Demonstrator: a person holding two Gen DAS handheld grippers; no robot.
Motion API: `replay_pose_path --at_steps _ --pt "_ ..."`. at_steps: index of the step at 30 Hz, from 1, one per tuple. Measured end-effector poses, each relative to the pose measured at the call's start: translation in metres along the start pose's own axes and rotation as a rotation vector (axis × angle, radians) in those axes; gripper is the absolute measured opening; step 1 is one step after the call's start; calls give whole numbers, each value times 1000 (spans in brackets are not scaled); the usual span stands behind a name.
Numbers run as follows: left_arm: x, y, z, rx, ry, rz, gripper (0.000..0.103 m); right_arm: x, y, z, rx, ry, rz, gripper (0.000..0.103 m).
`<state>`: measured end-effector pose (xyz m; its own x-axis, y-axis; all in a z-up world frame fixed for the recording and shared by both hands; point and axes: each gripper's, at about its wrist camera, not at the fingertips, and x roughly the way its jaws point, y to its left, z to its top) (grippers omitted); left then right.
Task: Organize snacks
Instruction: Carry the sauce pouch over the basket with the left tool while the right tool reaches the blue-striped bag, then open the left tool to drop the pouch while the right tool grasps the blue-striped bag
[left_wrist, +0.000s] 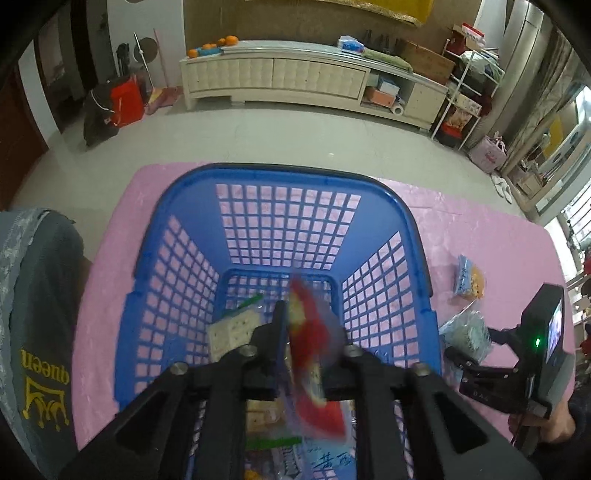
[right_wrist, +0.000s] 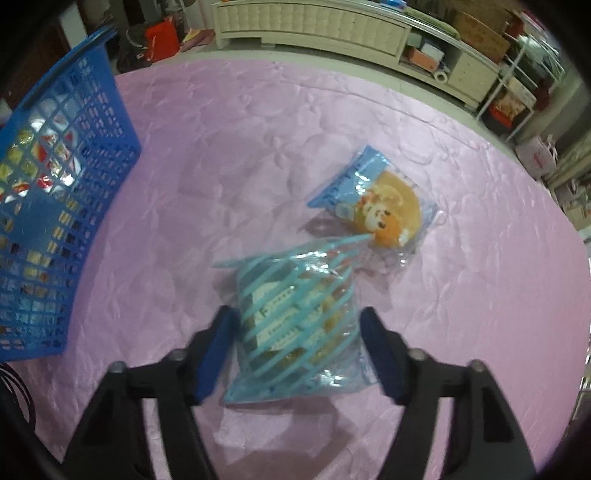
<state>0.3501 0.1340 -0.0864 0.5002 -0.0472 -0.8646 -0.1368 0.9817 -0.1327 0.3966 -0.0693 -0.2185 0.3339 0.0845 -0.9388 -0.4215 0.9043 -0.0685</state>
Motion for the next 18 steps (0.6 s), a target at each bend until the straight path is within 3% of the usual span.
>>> replay_pose_path --at_steps 1,2,10,18 --pt "2 1 1 -8 5 0 47 -1 2 -1 -7 -7 -5 65" --pt "3 1 2 -18 10 9 52 -2 3 -2 -15 -14 -10 64" --pt "-23 11 -14 -5 -13 17 57 -27 7 -12 2 -60 22 60" --pt "-72 20 -35 3 -99 15 57 -98 34 -19 -3 -176 33 60"
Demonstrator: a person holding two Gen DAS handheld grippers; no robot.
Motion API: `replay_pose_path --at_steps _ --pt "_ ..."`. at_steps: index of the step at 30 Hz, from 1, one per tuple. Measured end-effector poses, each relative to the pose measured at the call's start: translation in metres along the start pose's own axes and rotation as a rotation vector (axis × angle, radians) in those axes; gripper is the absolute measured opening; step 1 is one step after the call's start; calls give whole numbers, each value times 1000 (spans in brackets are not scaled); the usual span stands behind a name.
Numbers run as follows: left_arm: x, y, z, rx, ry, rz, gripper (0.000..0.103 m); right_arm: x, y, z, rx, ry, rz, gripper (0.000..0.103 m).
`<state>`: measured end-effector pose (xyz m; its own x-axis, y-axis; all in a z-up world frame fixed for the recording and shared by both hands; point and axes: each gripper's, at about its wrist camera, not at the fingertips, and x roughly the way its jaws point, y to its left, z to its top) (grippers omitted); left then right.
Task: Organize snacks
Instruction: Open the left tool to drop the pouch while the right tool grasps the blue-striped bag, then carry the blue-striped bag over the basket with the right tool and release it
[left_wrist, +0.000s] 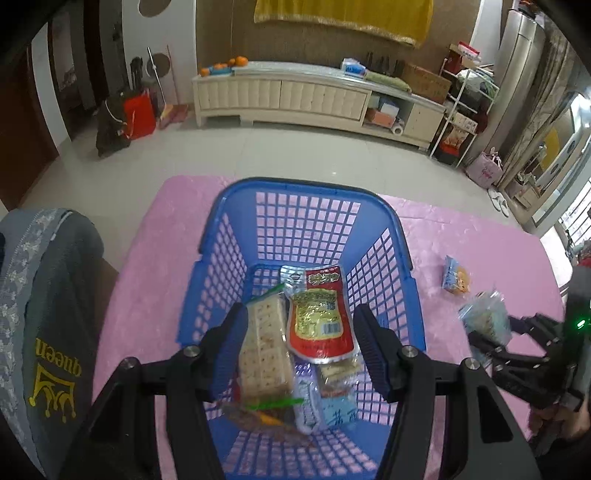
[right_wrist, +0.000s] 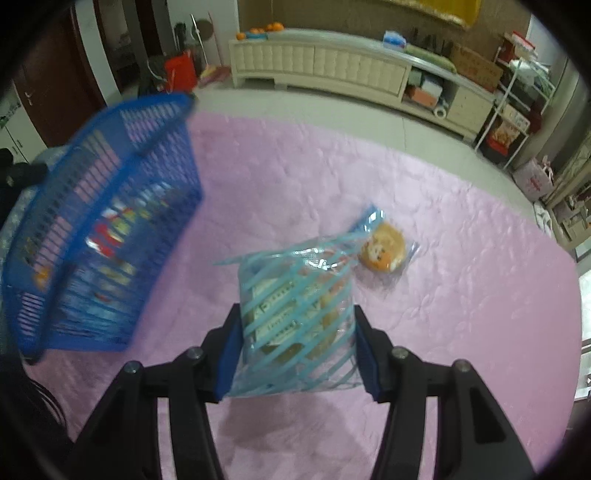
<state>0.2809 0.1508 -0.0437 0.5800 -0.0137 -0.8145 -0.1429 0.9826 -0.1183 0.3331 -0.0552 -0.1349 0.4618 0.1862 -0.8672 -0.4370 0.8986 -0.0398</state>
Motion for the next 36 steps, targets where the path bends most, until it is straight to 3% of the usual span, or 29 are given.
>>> replay_pose_path --at_steps 8,13,15,19,24,28,36 --pt "-30 17 -16 8 -38 -8 57 -62 35 11 1 -99 50 60" --pt "-42 30 -24 24 -59 1 57 -74 50 33 -5 -133 91 60" --pt "-45 36 -27 34 -69 -1 58 -74 61 42 -15 -137 108 60" --pt "-47 51 -31 37 -82 20 83 -67 87 56 -47 -136 130 60" --pt "-50 69 -32 32 -88 26 84 -56 122 64 -97 -113 145 60" --pt "-48 86 -30 17 -97 57 94 -43 143 72 -113 -90 142 60" --pt "-33 118 -30 -28 -72 68 94 -7 172 86 -104 -6 163 60"
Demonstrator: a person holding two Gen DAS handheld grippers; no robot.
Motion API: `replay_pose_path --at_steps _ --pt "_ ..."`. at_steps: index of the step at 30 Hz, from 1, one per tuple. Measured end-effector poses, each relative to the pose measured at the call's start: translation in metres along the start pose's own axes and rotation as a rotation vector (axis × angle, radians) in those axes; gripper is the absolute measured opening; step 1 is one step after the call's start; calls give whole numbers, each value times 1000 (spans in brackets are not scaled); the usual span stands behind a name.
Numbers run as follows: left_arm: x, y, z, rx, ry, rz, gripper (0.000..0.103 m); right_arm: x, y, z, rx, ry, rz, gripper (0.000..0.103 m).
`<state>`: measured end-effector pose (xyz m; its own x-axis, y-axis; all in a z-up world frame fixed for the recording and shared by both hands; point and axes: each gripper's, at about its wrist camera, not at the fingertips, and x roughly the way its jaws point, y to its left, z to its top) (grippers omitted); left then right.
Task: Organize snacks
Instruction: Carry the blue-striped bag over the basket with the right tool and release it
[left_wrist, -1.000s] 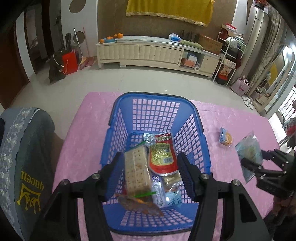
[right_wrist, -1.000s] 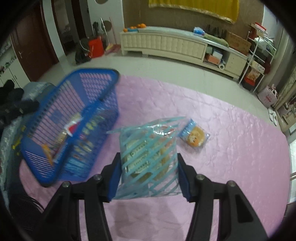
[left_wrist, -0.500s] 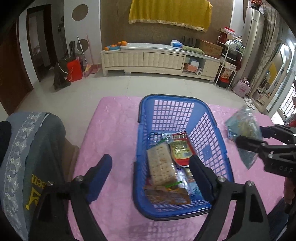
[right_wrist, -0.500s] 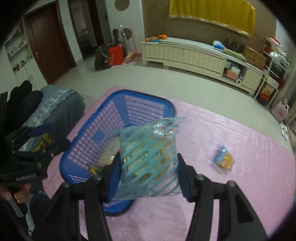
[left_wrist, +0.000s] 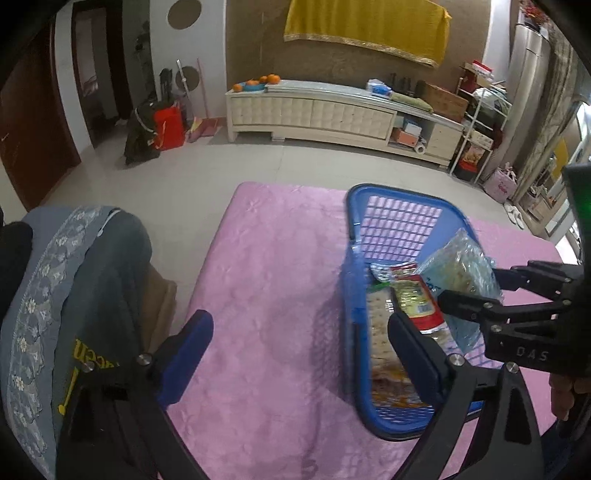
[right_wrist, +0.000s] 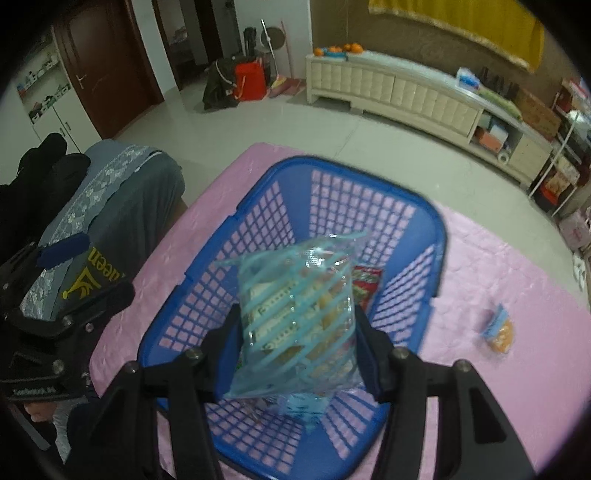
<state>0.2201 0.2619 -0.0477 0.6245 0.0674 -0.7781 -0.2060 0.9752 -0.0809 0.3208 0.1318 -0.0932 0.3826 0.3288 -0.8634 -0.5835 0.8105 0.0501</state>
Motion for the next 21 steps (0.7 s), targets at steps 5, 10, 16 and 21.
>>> replay_pose_path --at_steps 5,10,16,21 --pt "11 20 -7 -31 21 -9 94 33 7 6 38 72 15 60" --pt "18 28 -12 -46 36 -8 94 54 22 6 6 107 -15 61" --pt "20 28 -18 -51 44 -16 94 61 33 0 -49 145 -26 64" --pt "10 26 -17 -48 22 -32 94 45 38 -3 -114 105 -63 69"
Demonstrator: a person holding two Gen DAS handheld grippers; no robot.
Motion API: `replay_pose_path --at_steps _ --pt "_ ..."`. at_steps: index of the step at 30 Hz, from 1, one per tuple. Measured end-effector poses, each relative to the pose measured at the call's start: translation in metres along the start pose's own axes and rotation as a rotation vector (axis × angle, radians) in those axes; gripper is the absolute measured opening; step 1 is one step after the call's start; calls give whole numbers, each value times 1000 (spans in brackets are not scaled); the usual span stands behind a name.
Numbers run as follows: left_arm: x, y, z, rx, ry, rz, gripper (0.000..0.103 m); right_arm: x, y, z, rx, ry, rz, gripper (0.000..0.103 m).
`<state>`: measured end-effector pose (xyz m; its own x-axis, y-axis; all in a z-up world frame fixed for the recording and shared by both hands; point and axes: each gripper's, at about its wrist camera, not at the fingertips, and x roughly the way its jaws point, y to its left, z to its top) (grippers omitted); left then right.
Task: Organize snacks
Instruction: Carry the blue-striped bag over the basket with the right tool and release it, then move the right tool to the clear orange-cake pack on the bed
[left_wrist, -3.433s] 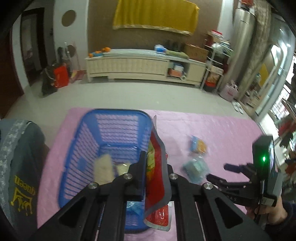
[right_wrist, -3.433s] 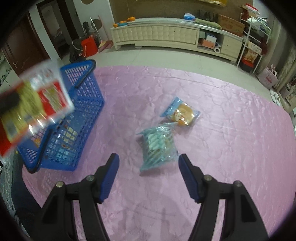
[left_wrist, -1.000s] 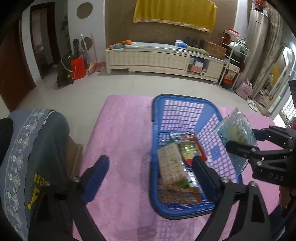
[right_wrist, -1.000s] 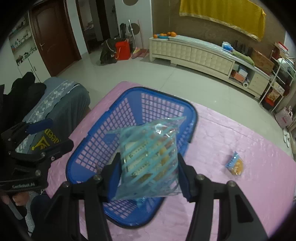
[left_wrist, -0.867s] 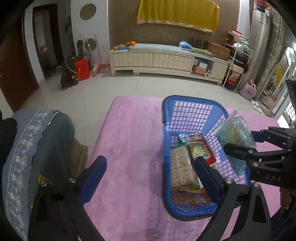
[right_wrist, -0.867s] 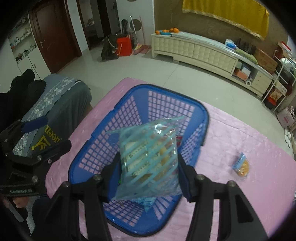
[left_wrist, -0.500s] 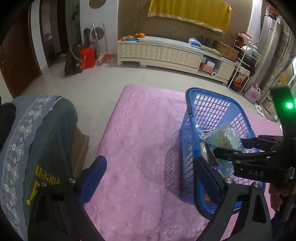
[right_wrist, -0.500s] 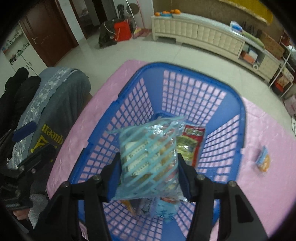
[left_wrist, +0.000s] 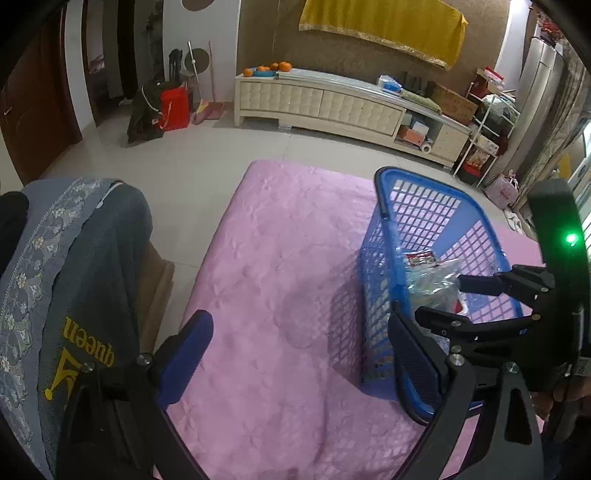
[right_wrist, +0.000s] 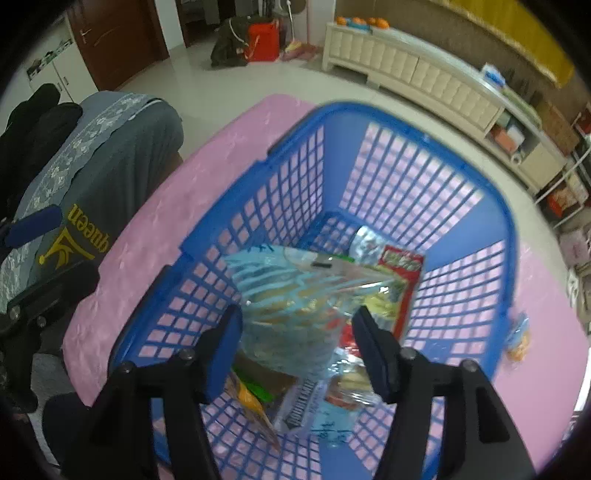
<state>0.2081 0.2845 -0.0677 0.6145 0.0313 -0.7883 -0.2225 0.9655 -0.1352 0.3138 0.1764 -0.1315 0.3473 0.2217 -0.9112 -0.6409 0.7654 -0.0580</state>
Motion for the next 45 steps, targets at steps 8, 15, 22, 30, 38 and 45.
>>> replay_pose_path --at_steps 8,15,22,30,38,45 --pt "-27 -22 1 33 -62 -9 94 -44 -21 -10 49 -84 30 76" --pt "-45 -53 6 82 -86 -2 94 -85 -52 -29 103 -231 15 76" --pt "-55 -95 10 134 -94 -1 94 -115 -96 -51 176 -293 -25 76" --pt "-46 -138 17 167 -68 -41 94 -132 -146 -75 229 -278 -52 76" --pt "-25 -169 35 166 -20 -65 99 -133 -185 -83 258 -273 -78 78" --pt "10 -172 50 138 53 -35 103 -112 -216 -84 304 -216 -83 79"
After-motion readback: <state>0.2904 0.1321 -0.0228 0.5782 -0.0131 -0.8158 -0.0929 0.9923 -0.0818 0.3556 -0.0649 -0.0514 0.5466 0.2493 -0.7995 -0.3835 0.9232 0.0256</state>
